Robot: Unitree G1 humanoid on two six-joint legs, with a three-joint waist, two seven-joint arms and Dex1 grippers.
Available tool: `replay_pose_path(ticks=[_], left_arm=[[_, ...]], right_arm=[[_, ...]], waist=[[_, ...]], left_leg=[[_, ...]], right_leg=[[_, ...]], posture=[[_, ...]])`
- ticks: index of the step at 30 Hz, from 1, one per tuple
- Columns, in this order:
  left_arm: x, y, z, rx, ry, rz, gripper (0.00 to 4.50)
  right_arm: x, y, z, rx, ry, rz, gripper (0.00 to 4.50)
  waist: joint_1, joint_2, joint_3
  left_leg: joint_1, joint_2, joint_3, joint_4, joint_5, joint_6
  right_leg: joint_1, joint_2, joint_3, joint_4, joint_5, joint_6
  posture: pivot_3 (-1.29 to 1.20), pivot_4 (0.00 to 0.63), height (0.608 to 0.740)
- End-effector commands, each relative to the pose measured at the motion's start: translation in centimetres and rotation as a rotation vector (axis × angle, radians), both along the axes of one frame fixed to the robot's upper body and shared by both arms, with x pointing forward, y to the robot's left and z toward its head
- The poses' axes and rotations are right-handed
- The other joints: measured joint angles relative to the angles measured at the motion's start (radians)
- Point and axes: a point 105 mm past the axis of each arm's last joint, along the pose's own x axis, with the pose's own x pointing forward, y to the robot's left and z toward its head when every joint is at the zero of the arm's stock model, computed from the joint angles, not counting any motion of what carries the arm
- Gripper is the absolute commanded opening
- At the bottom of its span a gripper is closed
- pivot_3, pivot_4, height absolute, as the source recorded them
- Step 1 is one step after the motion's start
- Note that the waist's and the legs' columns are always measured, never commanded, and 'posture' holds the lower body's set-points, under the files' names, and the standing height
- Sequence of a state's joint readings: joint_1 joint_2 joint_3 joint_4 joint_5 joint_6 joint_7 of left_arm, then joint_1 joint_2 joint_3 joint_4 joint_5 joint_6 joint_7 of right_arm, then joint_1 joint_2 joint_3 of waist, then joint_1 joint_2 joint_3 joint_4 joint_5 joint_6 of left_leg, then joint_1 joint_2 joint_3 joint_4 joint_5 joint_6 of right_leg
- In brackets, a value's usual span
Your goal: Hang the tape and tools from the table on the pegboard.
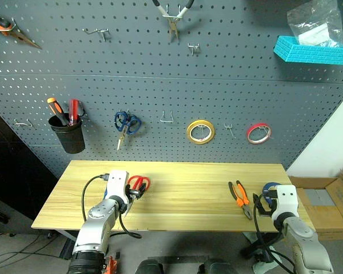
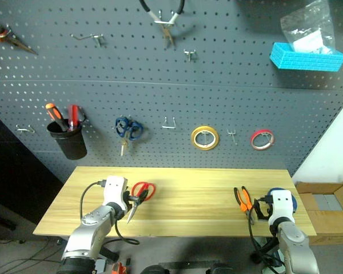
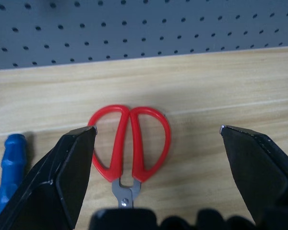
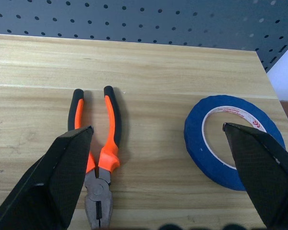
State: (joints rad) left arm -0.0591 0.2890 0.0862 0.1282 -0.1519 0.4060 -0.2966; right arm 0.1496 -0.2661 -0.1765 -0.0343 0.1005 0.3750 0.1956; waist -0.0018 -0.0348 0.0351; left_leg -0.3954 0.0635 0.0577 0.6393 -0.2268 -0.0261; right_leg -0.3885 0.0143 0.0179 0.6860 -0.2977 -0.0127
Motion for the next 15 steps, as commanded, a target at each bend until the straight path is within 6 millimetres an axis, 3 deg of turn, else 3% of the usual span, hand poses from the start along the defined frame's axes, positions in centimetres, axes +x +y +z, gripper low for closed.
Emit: replay_pose_path(ticks=[1,15], left_arm=[[0.3,0.5,1.1,0.033,-0.054,0.001,4.44],[0.5,1.6,1.7,0.025,-0.079,0.079,4.44]], right_arm=[[0.4,-0.3,1.3,-0.022,-0.060,0.007,4.50],[0.6,0.1,1.5,-0.050,-0.064,0.041,4.50]], waist=[[0.000,0.001,0.000],[0.000,0.001,-0.001]], left_leg=[[0.000,0.000,0.000,0.000,0.000,0.000],[0.000,0.000,0.000,0.000,0.000,0.000]], right_leg=[[0.000,0.000,0.000,0.000,0.000,0.000],[0.000,0.000,0.000,0.000,0.000,0.000]], posture=[[0.05,0.000,0.740],[0.07,0.000,0.740]])
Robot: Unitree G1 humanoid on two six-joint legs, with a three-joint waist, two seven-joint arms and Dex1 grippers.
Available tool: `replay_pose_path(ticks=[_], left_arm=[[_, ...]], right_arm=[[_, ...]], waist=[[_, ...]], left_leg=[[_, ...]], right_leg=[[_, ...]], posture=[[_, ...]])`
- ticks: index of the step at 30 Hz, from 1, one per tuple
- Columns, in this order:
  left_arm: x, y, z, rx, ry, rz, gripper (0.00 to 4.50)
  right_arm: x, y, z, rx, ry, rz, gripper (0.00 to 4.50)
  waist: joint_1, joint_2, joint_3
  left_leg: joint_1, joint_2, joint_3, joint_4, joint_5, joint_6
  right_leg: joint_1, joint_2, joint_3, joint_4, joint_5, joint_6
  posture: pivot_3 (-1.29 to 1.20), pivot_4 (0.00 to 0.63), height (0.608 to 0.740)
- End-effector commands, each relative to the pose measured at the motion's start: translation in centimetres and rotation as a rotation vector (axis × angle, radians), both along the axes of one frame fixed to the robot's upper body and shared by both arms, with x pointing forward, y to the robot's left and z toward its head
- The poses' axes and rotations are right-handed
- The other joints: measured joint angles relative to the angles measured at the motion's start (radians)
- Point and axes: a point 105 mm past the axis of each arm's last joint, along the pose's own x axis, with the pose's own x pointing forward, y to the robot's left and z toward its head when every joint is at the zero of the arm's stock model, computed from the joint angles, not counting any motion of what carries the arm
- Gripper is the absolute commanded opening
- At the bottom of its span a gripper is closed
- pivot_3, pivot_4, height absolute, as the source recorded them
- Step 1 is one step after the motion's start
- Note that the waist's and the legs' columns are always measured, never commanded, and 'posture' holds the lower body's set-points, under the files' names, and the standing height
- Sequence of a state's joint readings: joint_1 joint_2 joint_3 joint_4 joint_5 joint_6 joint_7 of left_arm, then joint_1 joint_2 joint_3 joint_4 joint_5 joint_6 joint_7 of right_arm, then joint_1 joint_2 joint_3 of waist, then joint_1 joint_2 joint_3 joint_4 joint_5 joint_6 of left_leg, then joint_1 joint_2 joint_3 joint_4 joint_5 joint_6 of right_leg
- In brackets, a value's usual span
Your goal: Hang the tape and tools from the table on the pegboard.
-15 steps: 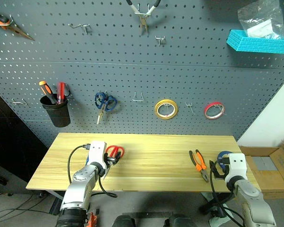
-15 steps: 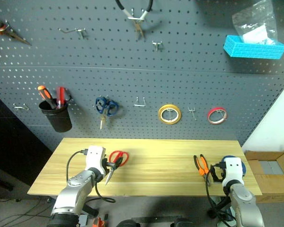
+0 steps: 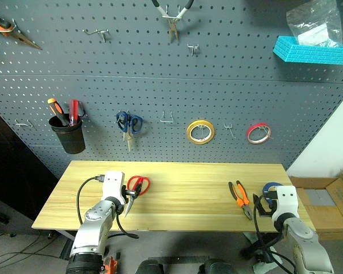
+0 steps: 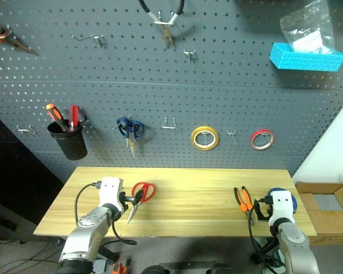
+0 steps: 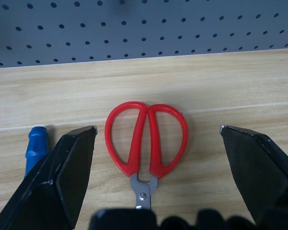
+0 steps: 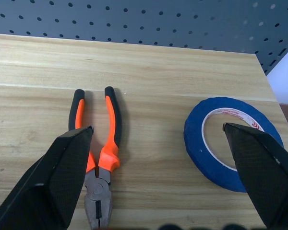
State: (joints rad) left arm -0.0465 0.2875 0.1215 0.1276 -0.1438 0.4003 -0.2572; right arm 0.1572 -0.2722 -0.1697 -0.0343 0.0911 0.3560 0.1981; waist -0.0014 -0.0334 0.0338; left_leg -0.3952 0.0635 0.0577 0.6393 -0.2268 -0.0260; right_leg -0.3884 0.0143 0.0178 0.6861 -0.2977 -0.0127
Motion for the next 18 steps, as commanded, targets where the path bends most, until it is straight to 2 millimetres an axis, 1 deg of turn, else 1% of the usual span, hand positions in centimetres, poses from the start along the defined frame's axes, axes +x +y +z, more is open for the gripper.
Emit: replay_pose_path(ticks=[1,4,11,14,18], left_arm=[[0.7,0.1,1.8,0.005,-0.073,0.006,4.44],[0.7,0.0,1.9,0.005,-0.076,0.006,4.44],[0.2,0.7,1.8,0.012,-0.074,0.034,4.44],[-0.1,1.3,1.7,0.036,-0.069,0.058,4.44],[-0.5,2.7,1.7,0.060,-0.067,0.122,4.44]], right_arm=[[0.7,0.1,1.5,-0.036,-0.058,0.033,4.50],[0.8,0.3,1.6,-0.043,-0.058,0.044,4.50],[0.8,0.0,1.9,-0.053,-0.059,0.044,4.50],[1.0,0.0,2.0,-0.056,-0.063,0.041,4.50],[0.9,-0.3,2.2,-0.065,-0.066,0.036,4.50]], waist=[[0.000,0.000,0.000],[0.000,0.000,0.000],[0.002,0.000,0.000],[0.002,0.000,0.000],[0.003,0.000,0.000]], left_leg=[[0.000,0.000,0.000,0.000,0.000,0.000],[0.000,0.000,0.000,0.000,0.000,0.000],[0.000,0.000,0.000,0.000,0.000,0.000],[0.000,0.000,0.000,0.000,0.000,0.000],[0.000,0.000,0.000,0.000,0.000,0.000]], right_leg=[[0.000,0.000,0.000,0.000,0.000,0.000],[0.000,0.000,0.000,0.000,0.000,0.000],[0.000,0.000,0.000,0.000,0.000,0.000],[0.000,0.000,0.000,0.000,0.000,0.000],[0.000,0.000,0.000,0.000,0.000,0.000]], posture=[[0.07,0.000,0.740],[0.07,0.000,0.740],[0.08,0.000,0.740],[0.08,0.000,0.740],[0.08,0.000,0.740]])
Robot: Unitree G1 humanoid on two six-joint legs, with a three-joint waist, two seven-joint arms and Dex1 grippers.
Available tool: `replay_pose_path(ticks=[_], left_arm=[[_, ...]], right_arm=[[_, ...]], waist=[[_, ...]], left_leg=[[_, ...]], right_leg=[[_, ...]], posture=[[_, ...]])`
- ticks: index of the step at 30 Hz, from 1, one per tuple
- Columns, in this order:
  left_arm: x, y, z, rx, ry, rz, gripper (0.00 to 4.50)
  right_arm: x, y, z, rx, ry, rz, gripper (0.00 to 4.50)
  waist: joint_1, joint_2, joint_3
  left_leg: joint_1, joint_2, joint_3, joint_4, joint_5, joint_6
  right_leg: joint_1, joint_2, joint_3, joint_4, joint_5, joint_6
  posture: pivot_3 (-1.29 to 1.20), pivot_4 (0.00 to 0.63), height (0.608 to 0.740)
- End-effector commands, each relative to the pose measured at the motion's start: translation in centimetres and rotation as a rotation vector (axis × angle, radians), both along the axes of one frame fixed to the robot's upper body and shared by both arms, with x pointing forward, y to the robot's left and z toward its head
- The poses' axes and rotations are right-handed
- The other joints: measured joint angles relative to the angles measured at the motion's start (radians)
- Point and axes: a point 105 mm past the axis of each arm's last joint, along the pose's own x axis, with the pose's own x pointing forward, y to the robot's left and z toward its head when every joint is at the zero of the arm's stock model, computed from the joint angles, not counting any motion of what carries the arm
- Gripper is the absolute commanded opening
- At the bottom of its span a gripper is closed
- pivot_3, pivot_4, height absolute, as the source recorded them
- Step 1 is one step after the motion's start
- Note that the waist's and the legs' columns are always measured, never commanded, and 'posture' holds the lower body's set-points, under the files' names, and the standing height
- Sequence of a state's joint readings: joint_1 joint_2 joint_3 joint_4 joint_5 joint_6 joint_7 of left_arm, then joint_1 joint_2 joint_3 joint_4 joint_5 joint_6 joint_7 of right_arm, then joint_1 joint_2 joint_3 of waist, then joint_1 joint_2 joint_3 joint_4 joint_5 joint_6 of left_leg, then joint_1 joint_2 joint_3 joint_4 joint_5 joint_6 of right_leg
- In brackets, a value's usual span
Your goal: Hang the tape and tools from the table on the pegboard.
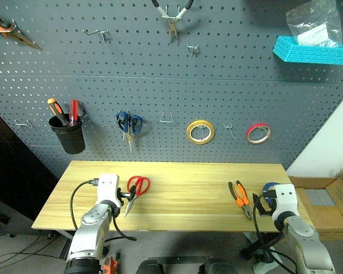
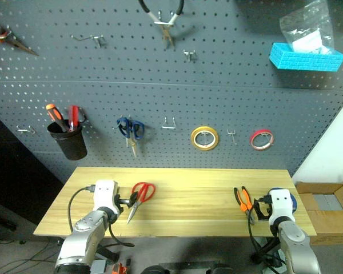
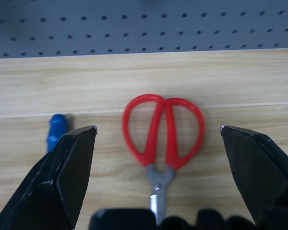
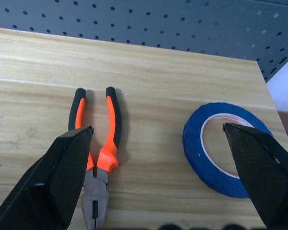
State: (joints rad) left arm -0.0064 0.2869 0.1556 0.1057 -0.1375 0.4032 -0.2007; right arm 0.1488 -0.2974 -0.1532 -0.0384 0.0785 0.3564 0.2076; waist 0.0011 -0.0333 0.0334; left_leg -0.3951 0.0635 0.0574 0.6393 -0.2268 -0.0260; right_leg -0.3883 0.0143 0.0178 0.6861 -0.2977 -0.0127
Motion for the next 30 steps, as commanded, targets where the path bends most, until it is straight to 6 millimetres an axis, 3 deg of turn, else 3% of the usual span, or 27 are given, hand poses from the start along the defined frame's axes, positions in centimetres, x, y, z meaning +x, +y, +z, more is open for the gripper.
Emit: replay_pose_path(ticks=[1,6,14,21,30], left_arm=[[0.4,1.1,2.0,0.029,-0.071,0.036,4.44],[0.3,0.8,2.0,0.029,-0.067,0.021,4.44],[3.1,-2.0,4.3,-0.021,-0.097,-0.110,4.44],[4.5,-9.5,5.2,-0.095,-0.022,-0.553,4.44],[4.4,-16.8,7.9,-0.169,-0.038,-0.990,4.44]], right_arm=[[0.6,-0.4,1.9,-0.034,-0.063,0.003,4.50],[0.5,-0.6,1.9,-0.040,-0.058,0.006,4.50],[2.0,-1.8,3.0,-0.061,-0.044,0.063,4.50],[3.7,-3.1,2.7,0.003,0.074,0.137,4.50],[3.8,-4.2,1.8,0.075,0.215,0.190,4.50]], waist=[[0.000,0.000,0.000],[0.000,0.000,0.000],[-0.001,-0.001,0.000],[-0.002,0.003,0.017],[-0.002,0.007,0.072]], left_leg=[[0.000,0.000,0.000,0.000,0.000,0.000],[0.000,0.000,0.000,0.000,0.000,0.000],[0.000,-0.001,0.000,0.001,0.000,0.000],[0.002,-0.002,0.001,0.001,0.000,0.000],[-0.002,-0.002,0.001,0.000,-0.002,0.003]], right_leg=[[0.000,0.000,0.000,0.000,0.000,0.000],[0.000,0.000,0.000,0.000,0.000,0.000],[0.001,0.000,0.000,0.000,0.000,0.001],[0.003,0.002,0.001,-0.001,0.000,0.000],[0.002,0.002,0.001,-0.005,0.000,0.000]], posture=[[0.09,0.000,0.740],[0.09,0.000,0.740],[0.07,0.026,0.740],[0.06,0.074,0.740],[0.05,0.166,0.740]])
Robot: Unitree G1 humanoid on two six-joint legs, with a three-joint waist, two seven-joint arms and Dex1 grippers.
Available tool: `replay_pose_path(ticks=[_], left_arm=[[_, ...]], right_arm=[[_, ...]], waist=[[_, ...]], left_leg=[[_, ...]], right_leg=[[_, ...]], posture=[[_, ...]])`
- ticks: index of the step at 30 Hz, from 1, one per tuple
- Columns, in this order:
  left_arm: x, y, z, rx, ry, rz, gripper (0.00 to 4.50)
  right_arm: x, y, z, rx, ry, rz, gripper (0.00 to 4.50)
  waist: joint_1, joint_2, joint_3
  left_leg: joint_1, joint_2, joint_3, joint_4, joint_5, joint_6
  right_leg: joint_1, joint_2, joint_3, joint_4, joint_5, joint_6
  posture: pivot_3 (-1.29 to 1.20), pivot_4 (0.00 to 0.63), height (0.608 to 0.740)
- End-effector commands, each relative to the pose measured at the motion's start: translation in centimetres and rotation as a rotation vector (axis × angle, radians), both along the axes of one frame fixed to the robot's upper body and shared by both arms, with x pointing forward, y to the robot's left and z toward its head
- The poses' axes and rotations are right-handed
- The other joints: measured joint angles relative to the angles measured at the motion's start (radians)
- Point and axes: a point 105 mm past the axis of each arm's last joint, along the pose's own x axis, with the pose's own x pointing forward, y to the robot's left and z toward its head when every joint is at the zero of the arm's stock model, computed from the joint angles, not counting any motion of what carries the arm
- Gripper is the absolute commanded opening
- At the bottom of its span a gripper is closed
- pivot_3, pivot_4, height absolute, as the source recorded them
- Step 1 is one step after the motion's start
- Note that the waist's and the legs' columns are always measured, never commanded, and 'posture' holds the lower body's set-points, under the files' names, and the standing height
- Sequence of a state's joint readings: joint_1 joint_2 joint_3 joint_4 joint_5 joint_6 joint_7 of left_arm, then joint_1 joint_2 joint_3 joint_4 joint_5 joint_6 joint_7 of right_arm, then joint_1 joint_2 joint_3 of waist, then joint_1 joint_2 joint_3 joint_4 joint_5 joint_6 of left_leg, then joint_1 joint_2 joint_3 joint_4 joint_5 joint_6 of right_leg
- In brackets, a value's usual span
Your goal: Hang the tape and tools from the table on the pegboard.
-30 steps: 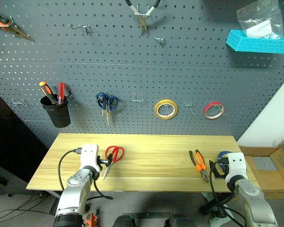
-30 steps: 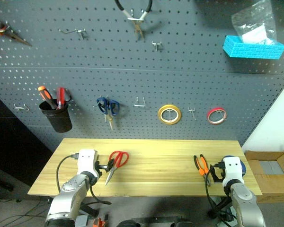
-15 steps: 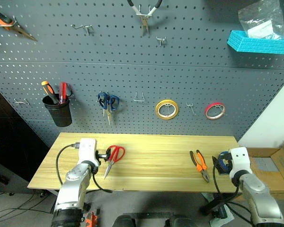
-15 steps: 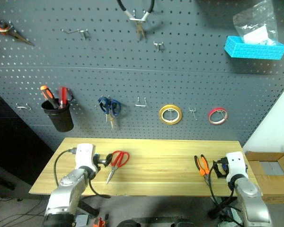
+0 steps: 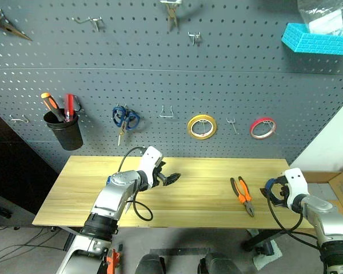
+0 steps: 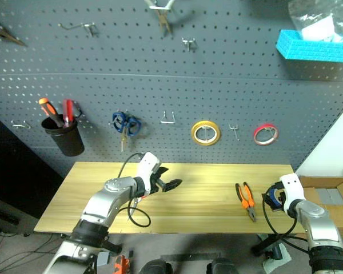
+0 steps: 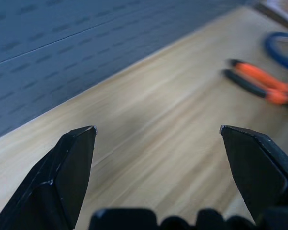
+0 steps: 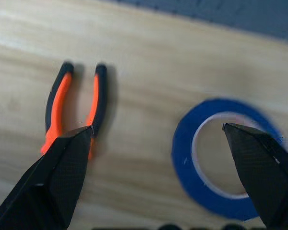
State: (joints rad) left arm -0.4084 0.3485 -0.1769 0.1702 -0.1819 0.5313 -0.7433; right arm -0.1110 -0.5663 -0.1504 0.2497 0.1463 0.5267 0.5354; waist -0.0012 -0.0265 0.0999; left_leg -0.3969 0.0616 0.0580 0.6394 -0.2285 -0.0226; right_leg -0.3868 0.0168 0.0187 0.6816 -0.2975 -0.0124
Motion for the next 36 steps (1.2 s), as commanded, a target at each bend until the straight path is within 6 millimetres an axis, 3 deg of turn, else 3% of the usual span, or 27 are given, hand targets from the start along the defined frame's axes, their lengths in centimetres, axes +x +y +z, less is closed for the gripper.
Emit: replay_pose_path(ticks=[1,6,10,17,23,29,32,36], left_arm=[[-0.2,-3.3,1.8,-0.060,-0.034,-0.170,4.44],[-1.2,-7.1,2.7,-0.126,-0.037,-0.344,4.44],[-1.4,-9.7,2.4,-0.098,-0.077,-0.428,4.44],[-1.1,-12.7,3.1,-0.121,-0.113,-0.492,4.44],[-0.9,-12.9,3.0,-0.123,-0.116,-0.499,4.44],[-1.4,-11.8,2.4,-0.117,-0.102,-0.481,4.44],[-1.5,-11.6,2.3,-0.116,-0.101,-0.481,4.47],[-1.5,-11.7,2.6,-0.131,-0.097,-0.471,4.47]], right_arm=[[0.9,-0.4,1.1,0.046,0.010,-0.001,4.50],[1.6,-1.6,1.4,0.062,0.038,-0.054,4.50],[2.1,-2.3,1.5,0.045,0.051,-0.055,4.50],[2.5,-3.2,1.0,0.104,0.095,-0.121,4.50],[3.3,-2.9,0.9,0.160,0.112,-0.139,4.50],[3.1,-2.7,-0.1,0.144,0.130,-0.113,4.50],[3.1,-2.7,-0.2,0.154,0.132,-0.115,3.87],[3.0,-2.8,-0.5,0.151,0.135,-0.119,2.50]], waist=[[0.000,0.001,0.015],[0.000,0.003,0.060],[0.001,0.003,0.100],[0.000,0.003,0.148],[-0.002,0.003,0.170],[-0.001,0.002,0.172],[0.000,0.000,0.174],[0.000,-0.002,0.176]], left_leg=[[-0.002,0.000,0.000,0.000,0.000,0.000],[-0.003,0.000,0.000,0.002,-0.001,0.001],[-0.004,0.000,0.000,0.002,-0.001,0.001],[-0.004,0.000,0.000,0.002,-0.001,0.001],[-0.005,0.000,0.001,0.002,-0.001,0.001],[-0.005,0.000,0.001,0.001,-0.001,-0.002],[-0.005,0.000,0.000,0.001,-0.001,-0.002],[-0.005,0.000,0.001,0.002,-0.001,-0.001]], right_leg=[[-0.001,0.000,0.000,0.000,0.000,0.000],[-0.001,0.000,0.001,0.000,0.000,0.003],[-0.001,-0.001,0.001,-0.001,-0.001,0.004],[-0.002,-0.002,0.001,-0.001,-0.002,0.006],[-0.002,-0.002,0.001,-0.001,-0.002,0.007],[-0.002,-0.003,0.000,-0.001,-0.003,0.009],[-0.002,-0.003,0.000,-0.001,-0.002,0.010],[-0.002,-0.003,0.000,-0.001,-0.002,0.011]], posture=[[0.05,0.183,0.740],[0.05,0.241,0.740],[0.05,0.279,0.740],[0.06,0.312,0.740],[0.06,0.319,0.740],[0.08,0.316,0.740],[0.09,0.317,0.740],[0.08,0.311,0.740]])
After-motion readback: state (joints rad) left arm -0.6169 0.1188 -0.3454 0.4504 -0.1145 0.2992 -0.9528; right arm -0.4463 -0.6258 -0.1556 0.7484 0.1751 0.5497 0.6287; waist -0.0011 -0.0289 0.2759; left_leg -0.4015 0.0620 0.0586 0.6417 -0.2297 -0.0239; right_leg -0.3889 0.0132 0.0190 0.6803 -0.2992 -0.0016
